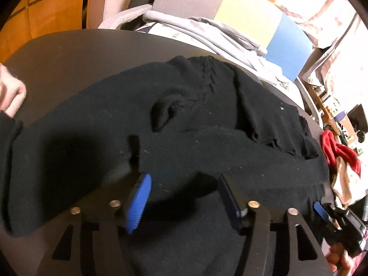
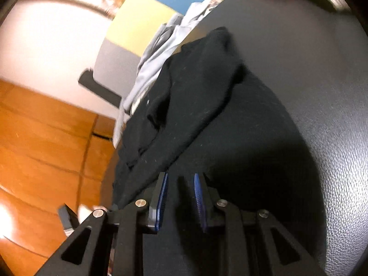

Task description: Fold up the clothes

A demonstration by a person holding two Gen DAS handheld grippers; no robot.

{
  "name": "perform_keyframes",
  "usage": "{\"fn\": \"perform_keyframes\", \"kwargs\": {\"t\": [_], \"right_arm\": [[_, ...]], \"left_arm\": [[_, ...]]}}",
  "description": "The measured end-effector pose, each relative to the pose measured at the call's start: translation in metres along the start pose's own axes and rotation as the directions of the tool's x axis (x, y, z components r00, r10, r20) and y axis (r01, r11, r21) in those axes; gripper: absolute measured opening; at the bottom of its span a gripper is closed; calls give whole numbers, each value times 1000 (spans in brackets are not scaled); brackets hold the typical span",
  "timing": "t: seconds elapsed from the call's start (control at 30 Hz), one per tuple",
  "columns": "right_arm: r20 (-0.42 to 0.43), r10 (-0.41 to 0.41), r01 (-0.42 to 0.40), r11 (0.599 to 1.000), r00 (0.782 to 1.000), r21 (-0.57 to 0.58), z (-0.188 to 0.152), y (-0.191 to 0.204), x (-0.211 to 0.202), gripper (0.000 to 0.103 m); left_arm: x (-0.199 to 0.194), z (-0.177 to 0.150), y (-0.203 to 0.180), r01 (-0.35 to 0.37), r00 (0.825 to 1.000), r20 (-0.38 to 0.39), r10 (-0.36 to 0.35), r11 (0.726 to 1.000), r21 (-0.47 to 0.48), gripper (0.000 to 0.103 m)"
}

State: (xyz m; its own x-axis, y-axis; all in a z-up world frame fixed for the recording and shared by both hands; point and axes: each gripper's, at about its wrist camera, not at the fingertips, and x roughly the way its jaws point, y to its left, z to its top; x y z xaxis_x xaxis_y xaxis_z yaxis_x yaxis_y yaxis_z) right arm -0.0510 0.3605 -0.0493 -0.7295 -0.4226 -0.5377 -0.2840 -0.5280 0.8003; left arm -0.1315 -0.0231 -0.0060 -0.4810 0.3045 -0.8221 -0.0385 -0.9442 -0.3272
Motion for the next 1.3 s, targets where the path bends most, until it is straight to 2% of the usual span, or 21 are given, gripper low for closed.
{"fn": "perform_keyframes", "kwargs": {"t": [0.13, 0.2, 0.3, 0.37, 0.4, 0.47, 0.5, 0.63, 0.67, 0.7, 0.73, 0.83, 0.93, 1.07, 1.1, 1.13, 1.17, 1.2, 1.23, 1.27, 1.3], "right_arm": [[20, 38, -40, 997, 999, 65, 11, -11, 1, 23], [26, 54, -57, 994, 998, 91, 18, -15, 2, 23], [41, 58, -62, 992, 997, 108, 24, -18, 5, 23], [47, 25, -29, 995, 999, 92, 24, -18, 7, 13], [46, 4, -8, 996, 999, 84, 22, -20, 6, 5], [52, -45, 42, 998, 998, 52, 17, -21, 2, 0], [63, -54, 52, 998, 997, 28, 13, -22, -2, 0], [63, -62, 63, 998, 996, -8, 0, -18, -17, 0], [60, -62, 63, 998, 996, -12, -3, -17, -20, 5], [56, -62, 63, 998, 996, -16, -6, -15, -23, 18], [61, -43, 45, 998, 997, -37, -5, -9, -25, 26], [59, 10, -4, 993, 998, -115, 1, 13, -23, 27], [36, 31, -26, 992, 999, -122, 18, 29, -3, 27], [-25, -3, 2, 997, 1000, -75, 45, 36, 39, 27], [-47, -18, 16, 999, 999, -49, 50, 35, 52, 27], [-67, -27, 25, 999, 997, -32, 52, 34, 61, 27], [-86, -35, 34, 999, 996, -16, 54, 33, 70, 25], [-79, -26, 24, 999, 997, -21, 56, 35, 71, 18], [-72, -17, 15, 1000, 997, -27, 57, 38, 72, 10], [-66, -28, 26, 999, 997, -40, 58, 41, 69, 7], [-47, -18, 16, 999, 999, -45, 59, 42, 63, 5]], "left_arm": [[3, 0, -1, 11, 1000, 18, -11, 1000, -9, 82], [5, -3, -7, 4, 999, 38, -5, 1000, 22, 87], [10, -18, -25, -101, 992, 86, 88, 981, 163, 89], [14, -33, -39, -199, 977, 138, 165, 938, 283, 90], [12, -37, -40, -198, 976, 144, 162, 939, 283, 90], [7, -41, -37, -184, 978, 146, 150, 947, 264, 90], [5, -42, -34, -173, 980, 143, 141, 954, 245, 90], [-3, -53, -34, -176, 979, 149, 138, 941, 288, 92], [-6, -53, -33, -175, 980, 142, 139, 941, 289, 92], [-8, -51, -32, -173, 982, 129, 142, 944, 282, 92], [-12, -47, -31, -147, 986, 120, 120, 956, 253, 92], [-22, -32, -29, -64, 993, 106, 47, 985, 162, 92], [-20, -8, -31, 14, 994, 110, -22, 997, 70, 92], [9, 26, -47, 40, 998, 57, -40, 999, 6, 93], [20, 31, -53, 36, 999, 21, -36, 999, -15, 93], [32, 38, -54, 21, 1000, -16, -22, 998, -51, 94], [41, 46, -55, 11, 1000, -17, -13, 998, -68, 97], [49, 54, -57, 2, 1000, -18, -4, 996, -85, 101], [52, 60, -62, 17, 1000, -19, -18, 997, -80, 100], [56, 66, -66, 31, 999, -19, -33, 997, -74, 100], [59, 69, -69, 41, 998, -36, -44, 997, -64, 90]]}}
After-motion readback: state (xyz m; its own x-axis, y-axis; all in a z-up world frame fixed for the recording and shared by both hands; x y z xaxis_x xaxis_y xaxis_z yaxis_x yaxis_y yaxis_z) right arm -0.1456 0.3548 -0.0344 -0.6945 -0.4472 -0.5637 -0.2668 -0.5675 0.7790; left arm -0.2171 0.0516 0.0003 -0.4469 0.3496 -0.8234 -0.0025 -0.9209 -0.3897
